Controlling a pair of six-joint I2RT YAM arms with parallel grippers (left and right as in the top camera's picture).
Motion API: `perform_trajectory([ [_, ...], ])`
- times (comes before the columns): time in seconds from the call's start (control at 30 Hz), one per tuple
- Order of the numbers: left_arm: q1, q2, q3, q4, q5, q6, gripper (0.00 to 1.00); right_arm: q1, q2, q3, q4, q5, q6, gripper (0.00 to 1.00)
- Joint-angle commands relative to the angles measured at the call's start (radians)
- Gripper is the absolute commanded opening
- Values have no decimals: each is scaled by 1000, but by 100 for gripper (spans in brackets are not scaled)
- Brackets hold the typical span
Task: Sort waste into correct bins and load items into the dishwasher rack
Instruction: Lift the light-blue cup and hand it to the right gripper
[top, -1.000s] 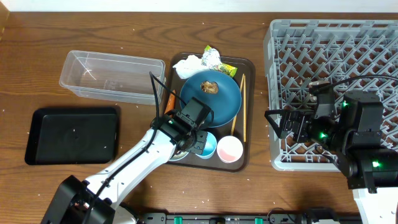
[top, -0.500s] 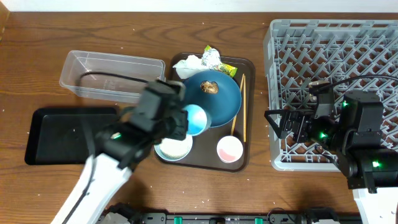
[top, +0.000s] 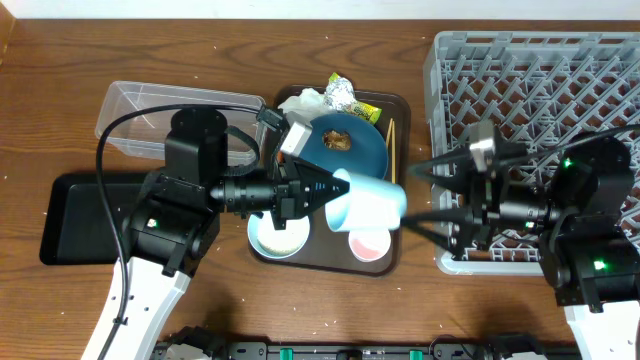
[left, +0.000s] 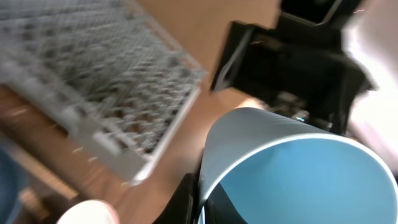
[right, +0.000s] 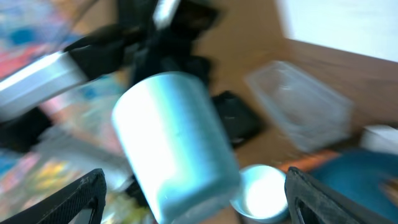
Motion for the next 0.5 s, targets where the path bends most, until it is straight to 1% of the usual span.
perform_trajectory([
  [0.0,5,-2,12,68,220,-48,6,61,-3,16,25,-203,-56,85],
  [0.1,5,-2,12,104,225,-80,6,104,-3,16,26,-200,-74,84],
  [0.2,5,-2,12,107,224,-81,6,140,-3,16,37,-200,-79,82],
  [0.27,5,-2,12,108,223,-81,6,161,-3,16,53,-192,-79,73],
  [0.3,5,-2,12,108,220,-80,6,171,-3,16,60,-179,-73,71],
  [0.47,5,-2,12,117,192,-80,6,214,-3,16,71,-70,-49,70],
])
